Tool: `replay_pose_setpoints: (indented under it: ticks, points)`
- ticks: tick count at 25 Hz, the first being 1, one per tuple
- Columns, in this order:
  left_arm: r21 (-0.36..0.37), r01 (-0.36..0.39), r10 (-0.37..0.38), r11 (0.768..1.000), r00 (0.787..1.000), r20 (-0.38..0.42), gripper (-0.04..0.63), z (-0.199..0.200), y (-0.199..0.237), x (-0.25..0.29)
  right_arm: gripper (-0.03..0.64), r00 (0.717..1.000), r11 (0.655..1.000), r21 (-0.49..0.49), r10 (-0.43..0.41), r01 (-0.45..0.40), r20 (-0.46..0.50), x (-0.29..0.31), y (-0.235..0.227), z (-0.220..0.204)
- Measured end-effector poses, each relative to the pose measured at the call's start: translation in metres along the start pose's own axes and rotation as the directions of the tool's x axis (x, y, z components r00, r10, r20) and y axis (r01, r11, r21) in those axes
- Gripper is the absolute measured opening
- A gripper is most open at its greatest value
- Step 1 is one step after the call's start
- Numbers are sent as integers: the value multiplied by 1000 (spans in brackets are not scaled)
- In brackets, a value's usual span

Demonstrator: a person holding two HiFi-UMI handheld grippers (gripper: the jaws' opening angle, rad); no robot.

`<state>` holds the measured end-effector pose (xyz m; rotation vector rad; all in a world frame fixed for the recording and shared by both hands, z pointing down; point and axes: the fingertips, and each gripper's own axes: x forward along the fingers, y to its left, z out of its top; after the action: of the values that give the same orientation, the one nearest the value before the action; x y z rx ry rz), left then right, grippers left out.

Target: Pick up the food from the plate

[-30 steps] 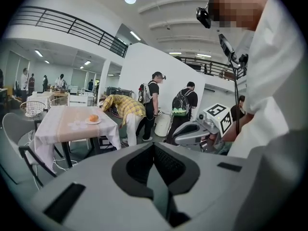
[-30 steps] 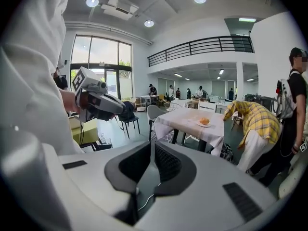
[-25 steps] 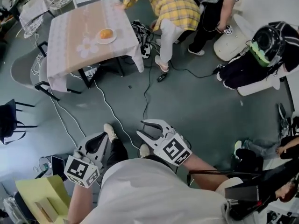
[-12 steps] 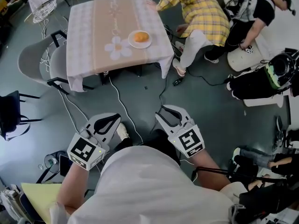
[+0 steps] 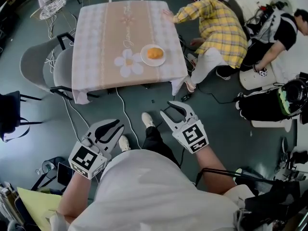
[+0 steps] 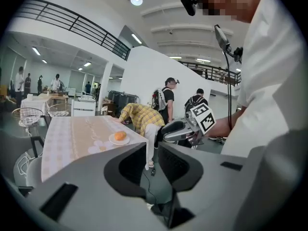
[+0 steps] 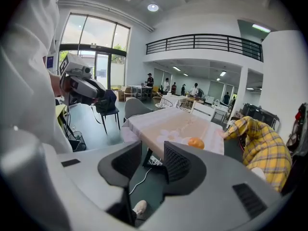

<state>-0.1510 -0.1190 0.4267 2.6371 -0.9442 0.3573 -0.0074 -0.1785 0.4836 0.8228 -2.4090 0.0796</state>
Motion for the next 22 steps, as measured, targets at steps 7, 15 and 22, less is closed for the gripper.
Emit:
replay_pose_setpoints:
  ticks: [7, 15, 22]
  points:
    - [-46, -148, 150, 988, 987, 52, 81, 51, 38, 50, 204, 993, 982, -149, 115, -119, -35, 76, -105, -4]
    - [-131, -302, 312, 944, 949, 55, 83, 84, 71, 93, 287, 962, 935, -236, 242, -266, -128, 172, -197, -23]
    - [-215, -430, 442, 877, 897, 10, 83, 77, 84, 96, 342, 919, 870, -324, 299, -373, -255, 239, -223, -51]
